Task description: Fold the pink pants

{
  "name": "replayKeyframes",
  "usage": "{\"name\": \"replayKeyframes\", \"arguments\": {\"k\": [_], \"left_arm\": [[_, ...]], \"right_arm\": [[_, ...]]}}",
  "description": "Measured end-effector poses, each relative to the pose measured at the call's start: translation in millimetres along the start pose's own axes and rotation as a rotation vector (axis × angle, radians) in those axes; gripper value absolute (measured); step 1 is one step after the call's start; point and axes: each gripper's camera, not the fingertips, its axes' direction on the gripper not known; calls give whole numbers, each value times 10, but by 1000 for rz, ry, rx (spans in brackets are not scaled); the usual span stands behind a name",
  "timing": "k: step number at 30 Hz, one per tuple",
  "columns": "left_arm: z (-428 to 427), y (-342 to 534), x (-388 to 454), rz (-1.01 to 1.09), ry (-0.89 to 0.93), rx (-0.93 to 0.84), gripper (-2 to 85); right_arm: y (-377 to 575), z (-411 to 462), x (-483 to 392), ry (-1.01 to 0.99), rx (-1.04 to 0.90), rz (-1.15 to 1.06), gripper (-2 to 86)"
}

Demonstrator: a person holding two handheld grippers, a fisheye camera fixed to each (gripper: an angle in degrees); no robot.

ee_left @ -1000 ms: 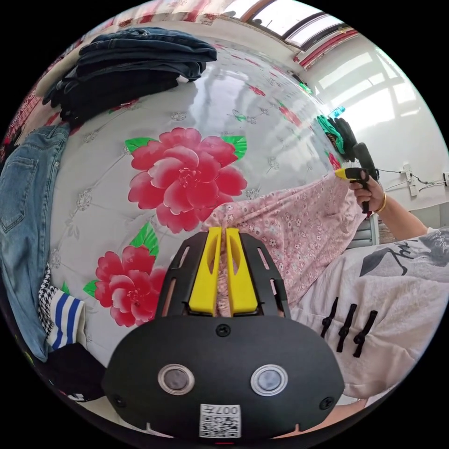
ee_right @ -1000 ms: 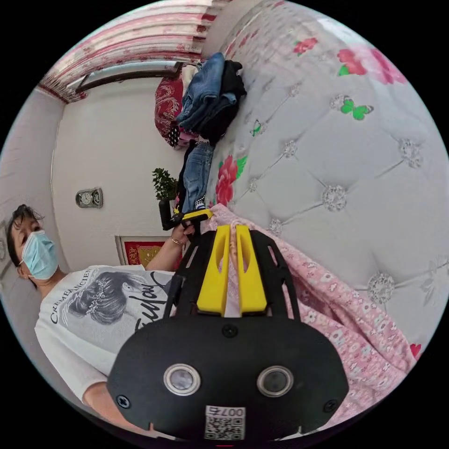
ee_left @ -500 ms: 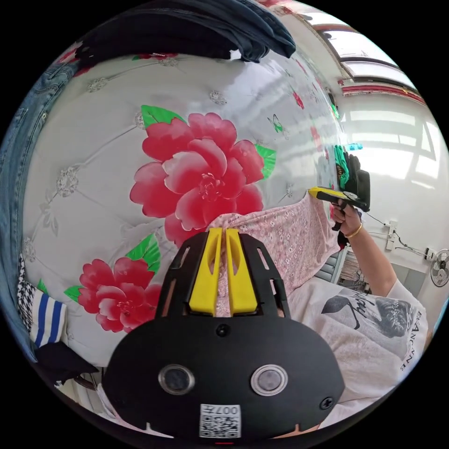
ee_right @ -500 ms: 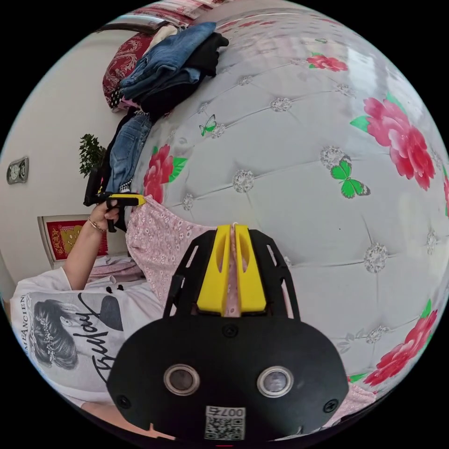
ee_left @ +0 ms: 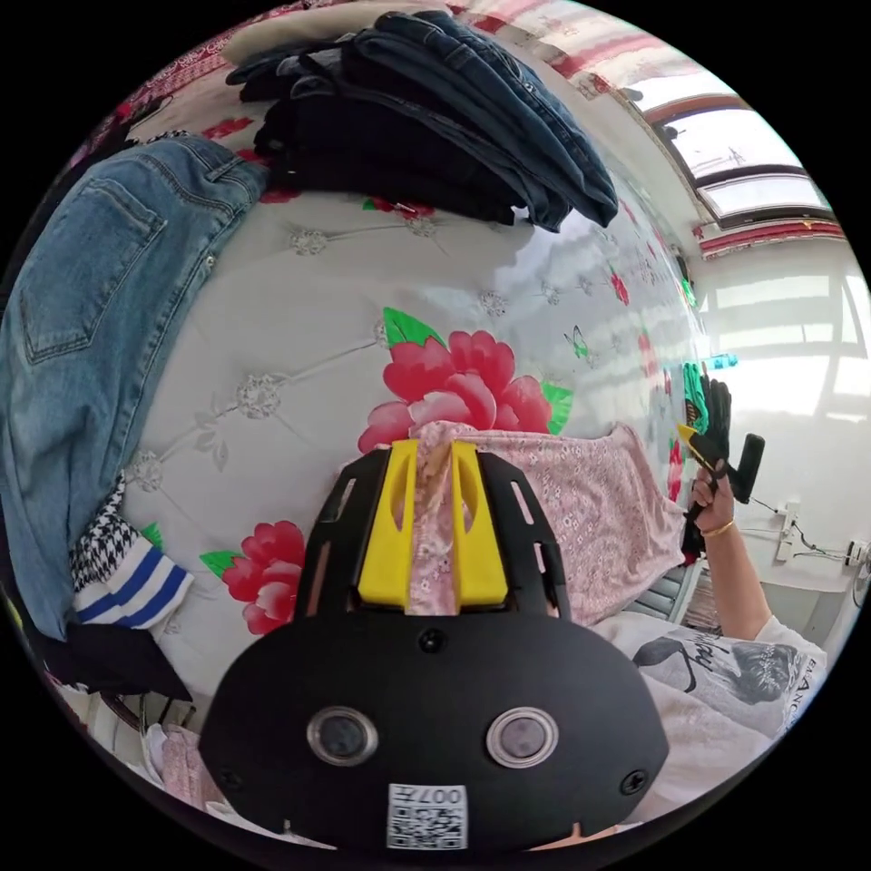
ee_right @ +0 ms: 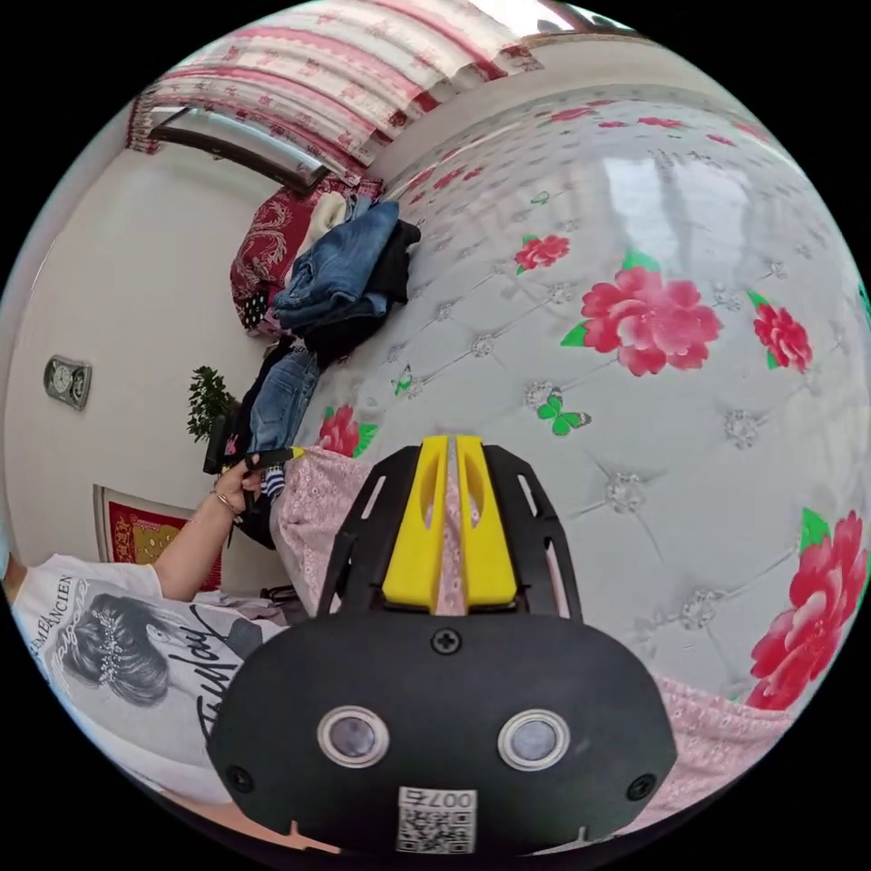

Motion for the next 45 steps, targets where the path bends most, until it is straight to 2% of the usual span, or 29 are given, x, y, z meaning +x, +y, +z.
{"name": "replayKeyframes", "arguments": {"k": [3,6,8,11,14,16,18,20,23,29,33,36,39,40,42,44,45], "left_arm": [[-51,300,-85,-47,-104,51,57],[-121,691,-146,-87,-201,97,54],[-112,917,-76,-59,-202,117,53],[103,1242,303,89,-163,112,52],[545,1523,889,320,-105,18,52],[866,1717,1277,436,-86,-30,47],[1081,1813,1464,461,-58,-70,40],[1296,1907,1582,489,-38,-113,28],[1673,2059,1660,518,-162,-233,0],[1604,2279,1515,505,-124,-178,-9],[1652,2433,1309,418,-88,-165,-9],[1679,2542,1187,320,37,-145,-7],[1733,2672,1106,206,153,-109,3],[1787,2723,1096,172,191,-106,21],[1900,2787,1102,127,247,-120,45],[2016,2842,1130,95,299,-136,59],[2077,2874,1161,82,308,-144,65]], "right_arm": [[595,-399,108,104,35,80,6],[1379,-871,284,232,123,246,13],[2047,-1302,470,374,205,439,23],[2804,-1821,743,497,313,718,39],[3342,-2195,924,578,414,900,52],[3517,-2314,1023,584,445,951,58],[3579,-2350,1127,577,431,969,59],[3585,-2329,1269,548,400,969,48],[3567,-2245,1408,491,325,967,14],[3611,-2386,1147,579,353,824,2],[3686,-2327,1350,501,227,889,11],[3672,-2495,1338,497,292,895,22],[3229,-2576,1062,614,281,687,31],[2949,-2527,937,626,236,551,34],[2497,-2389,780,570,148,343,38],[1863,-2115,623,426,-14,123,41],[1712,-2043,582,398,-53,76,42]]}}
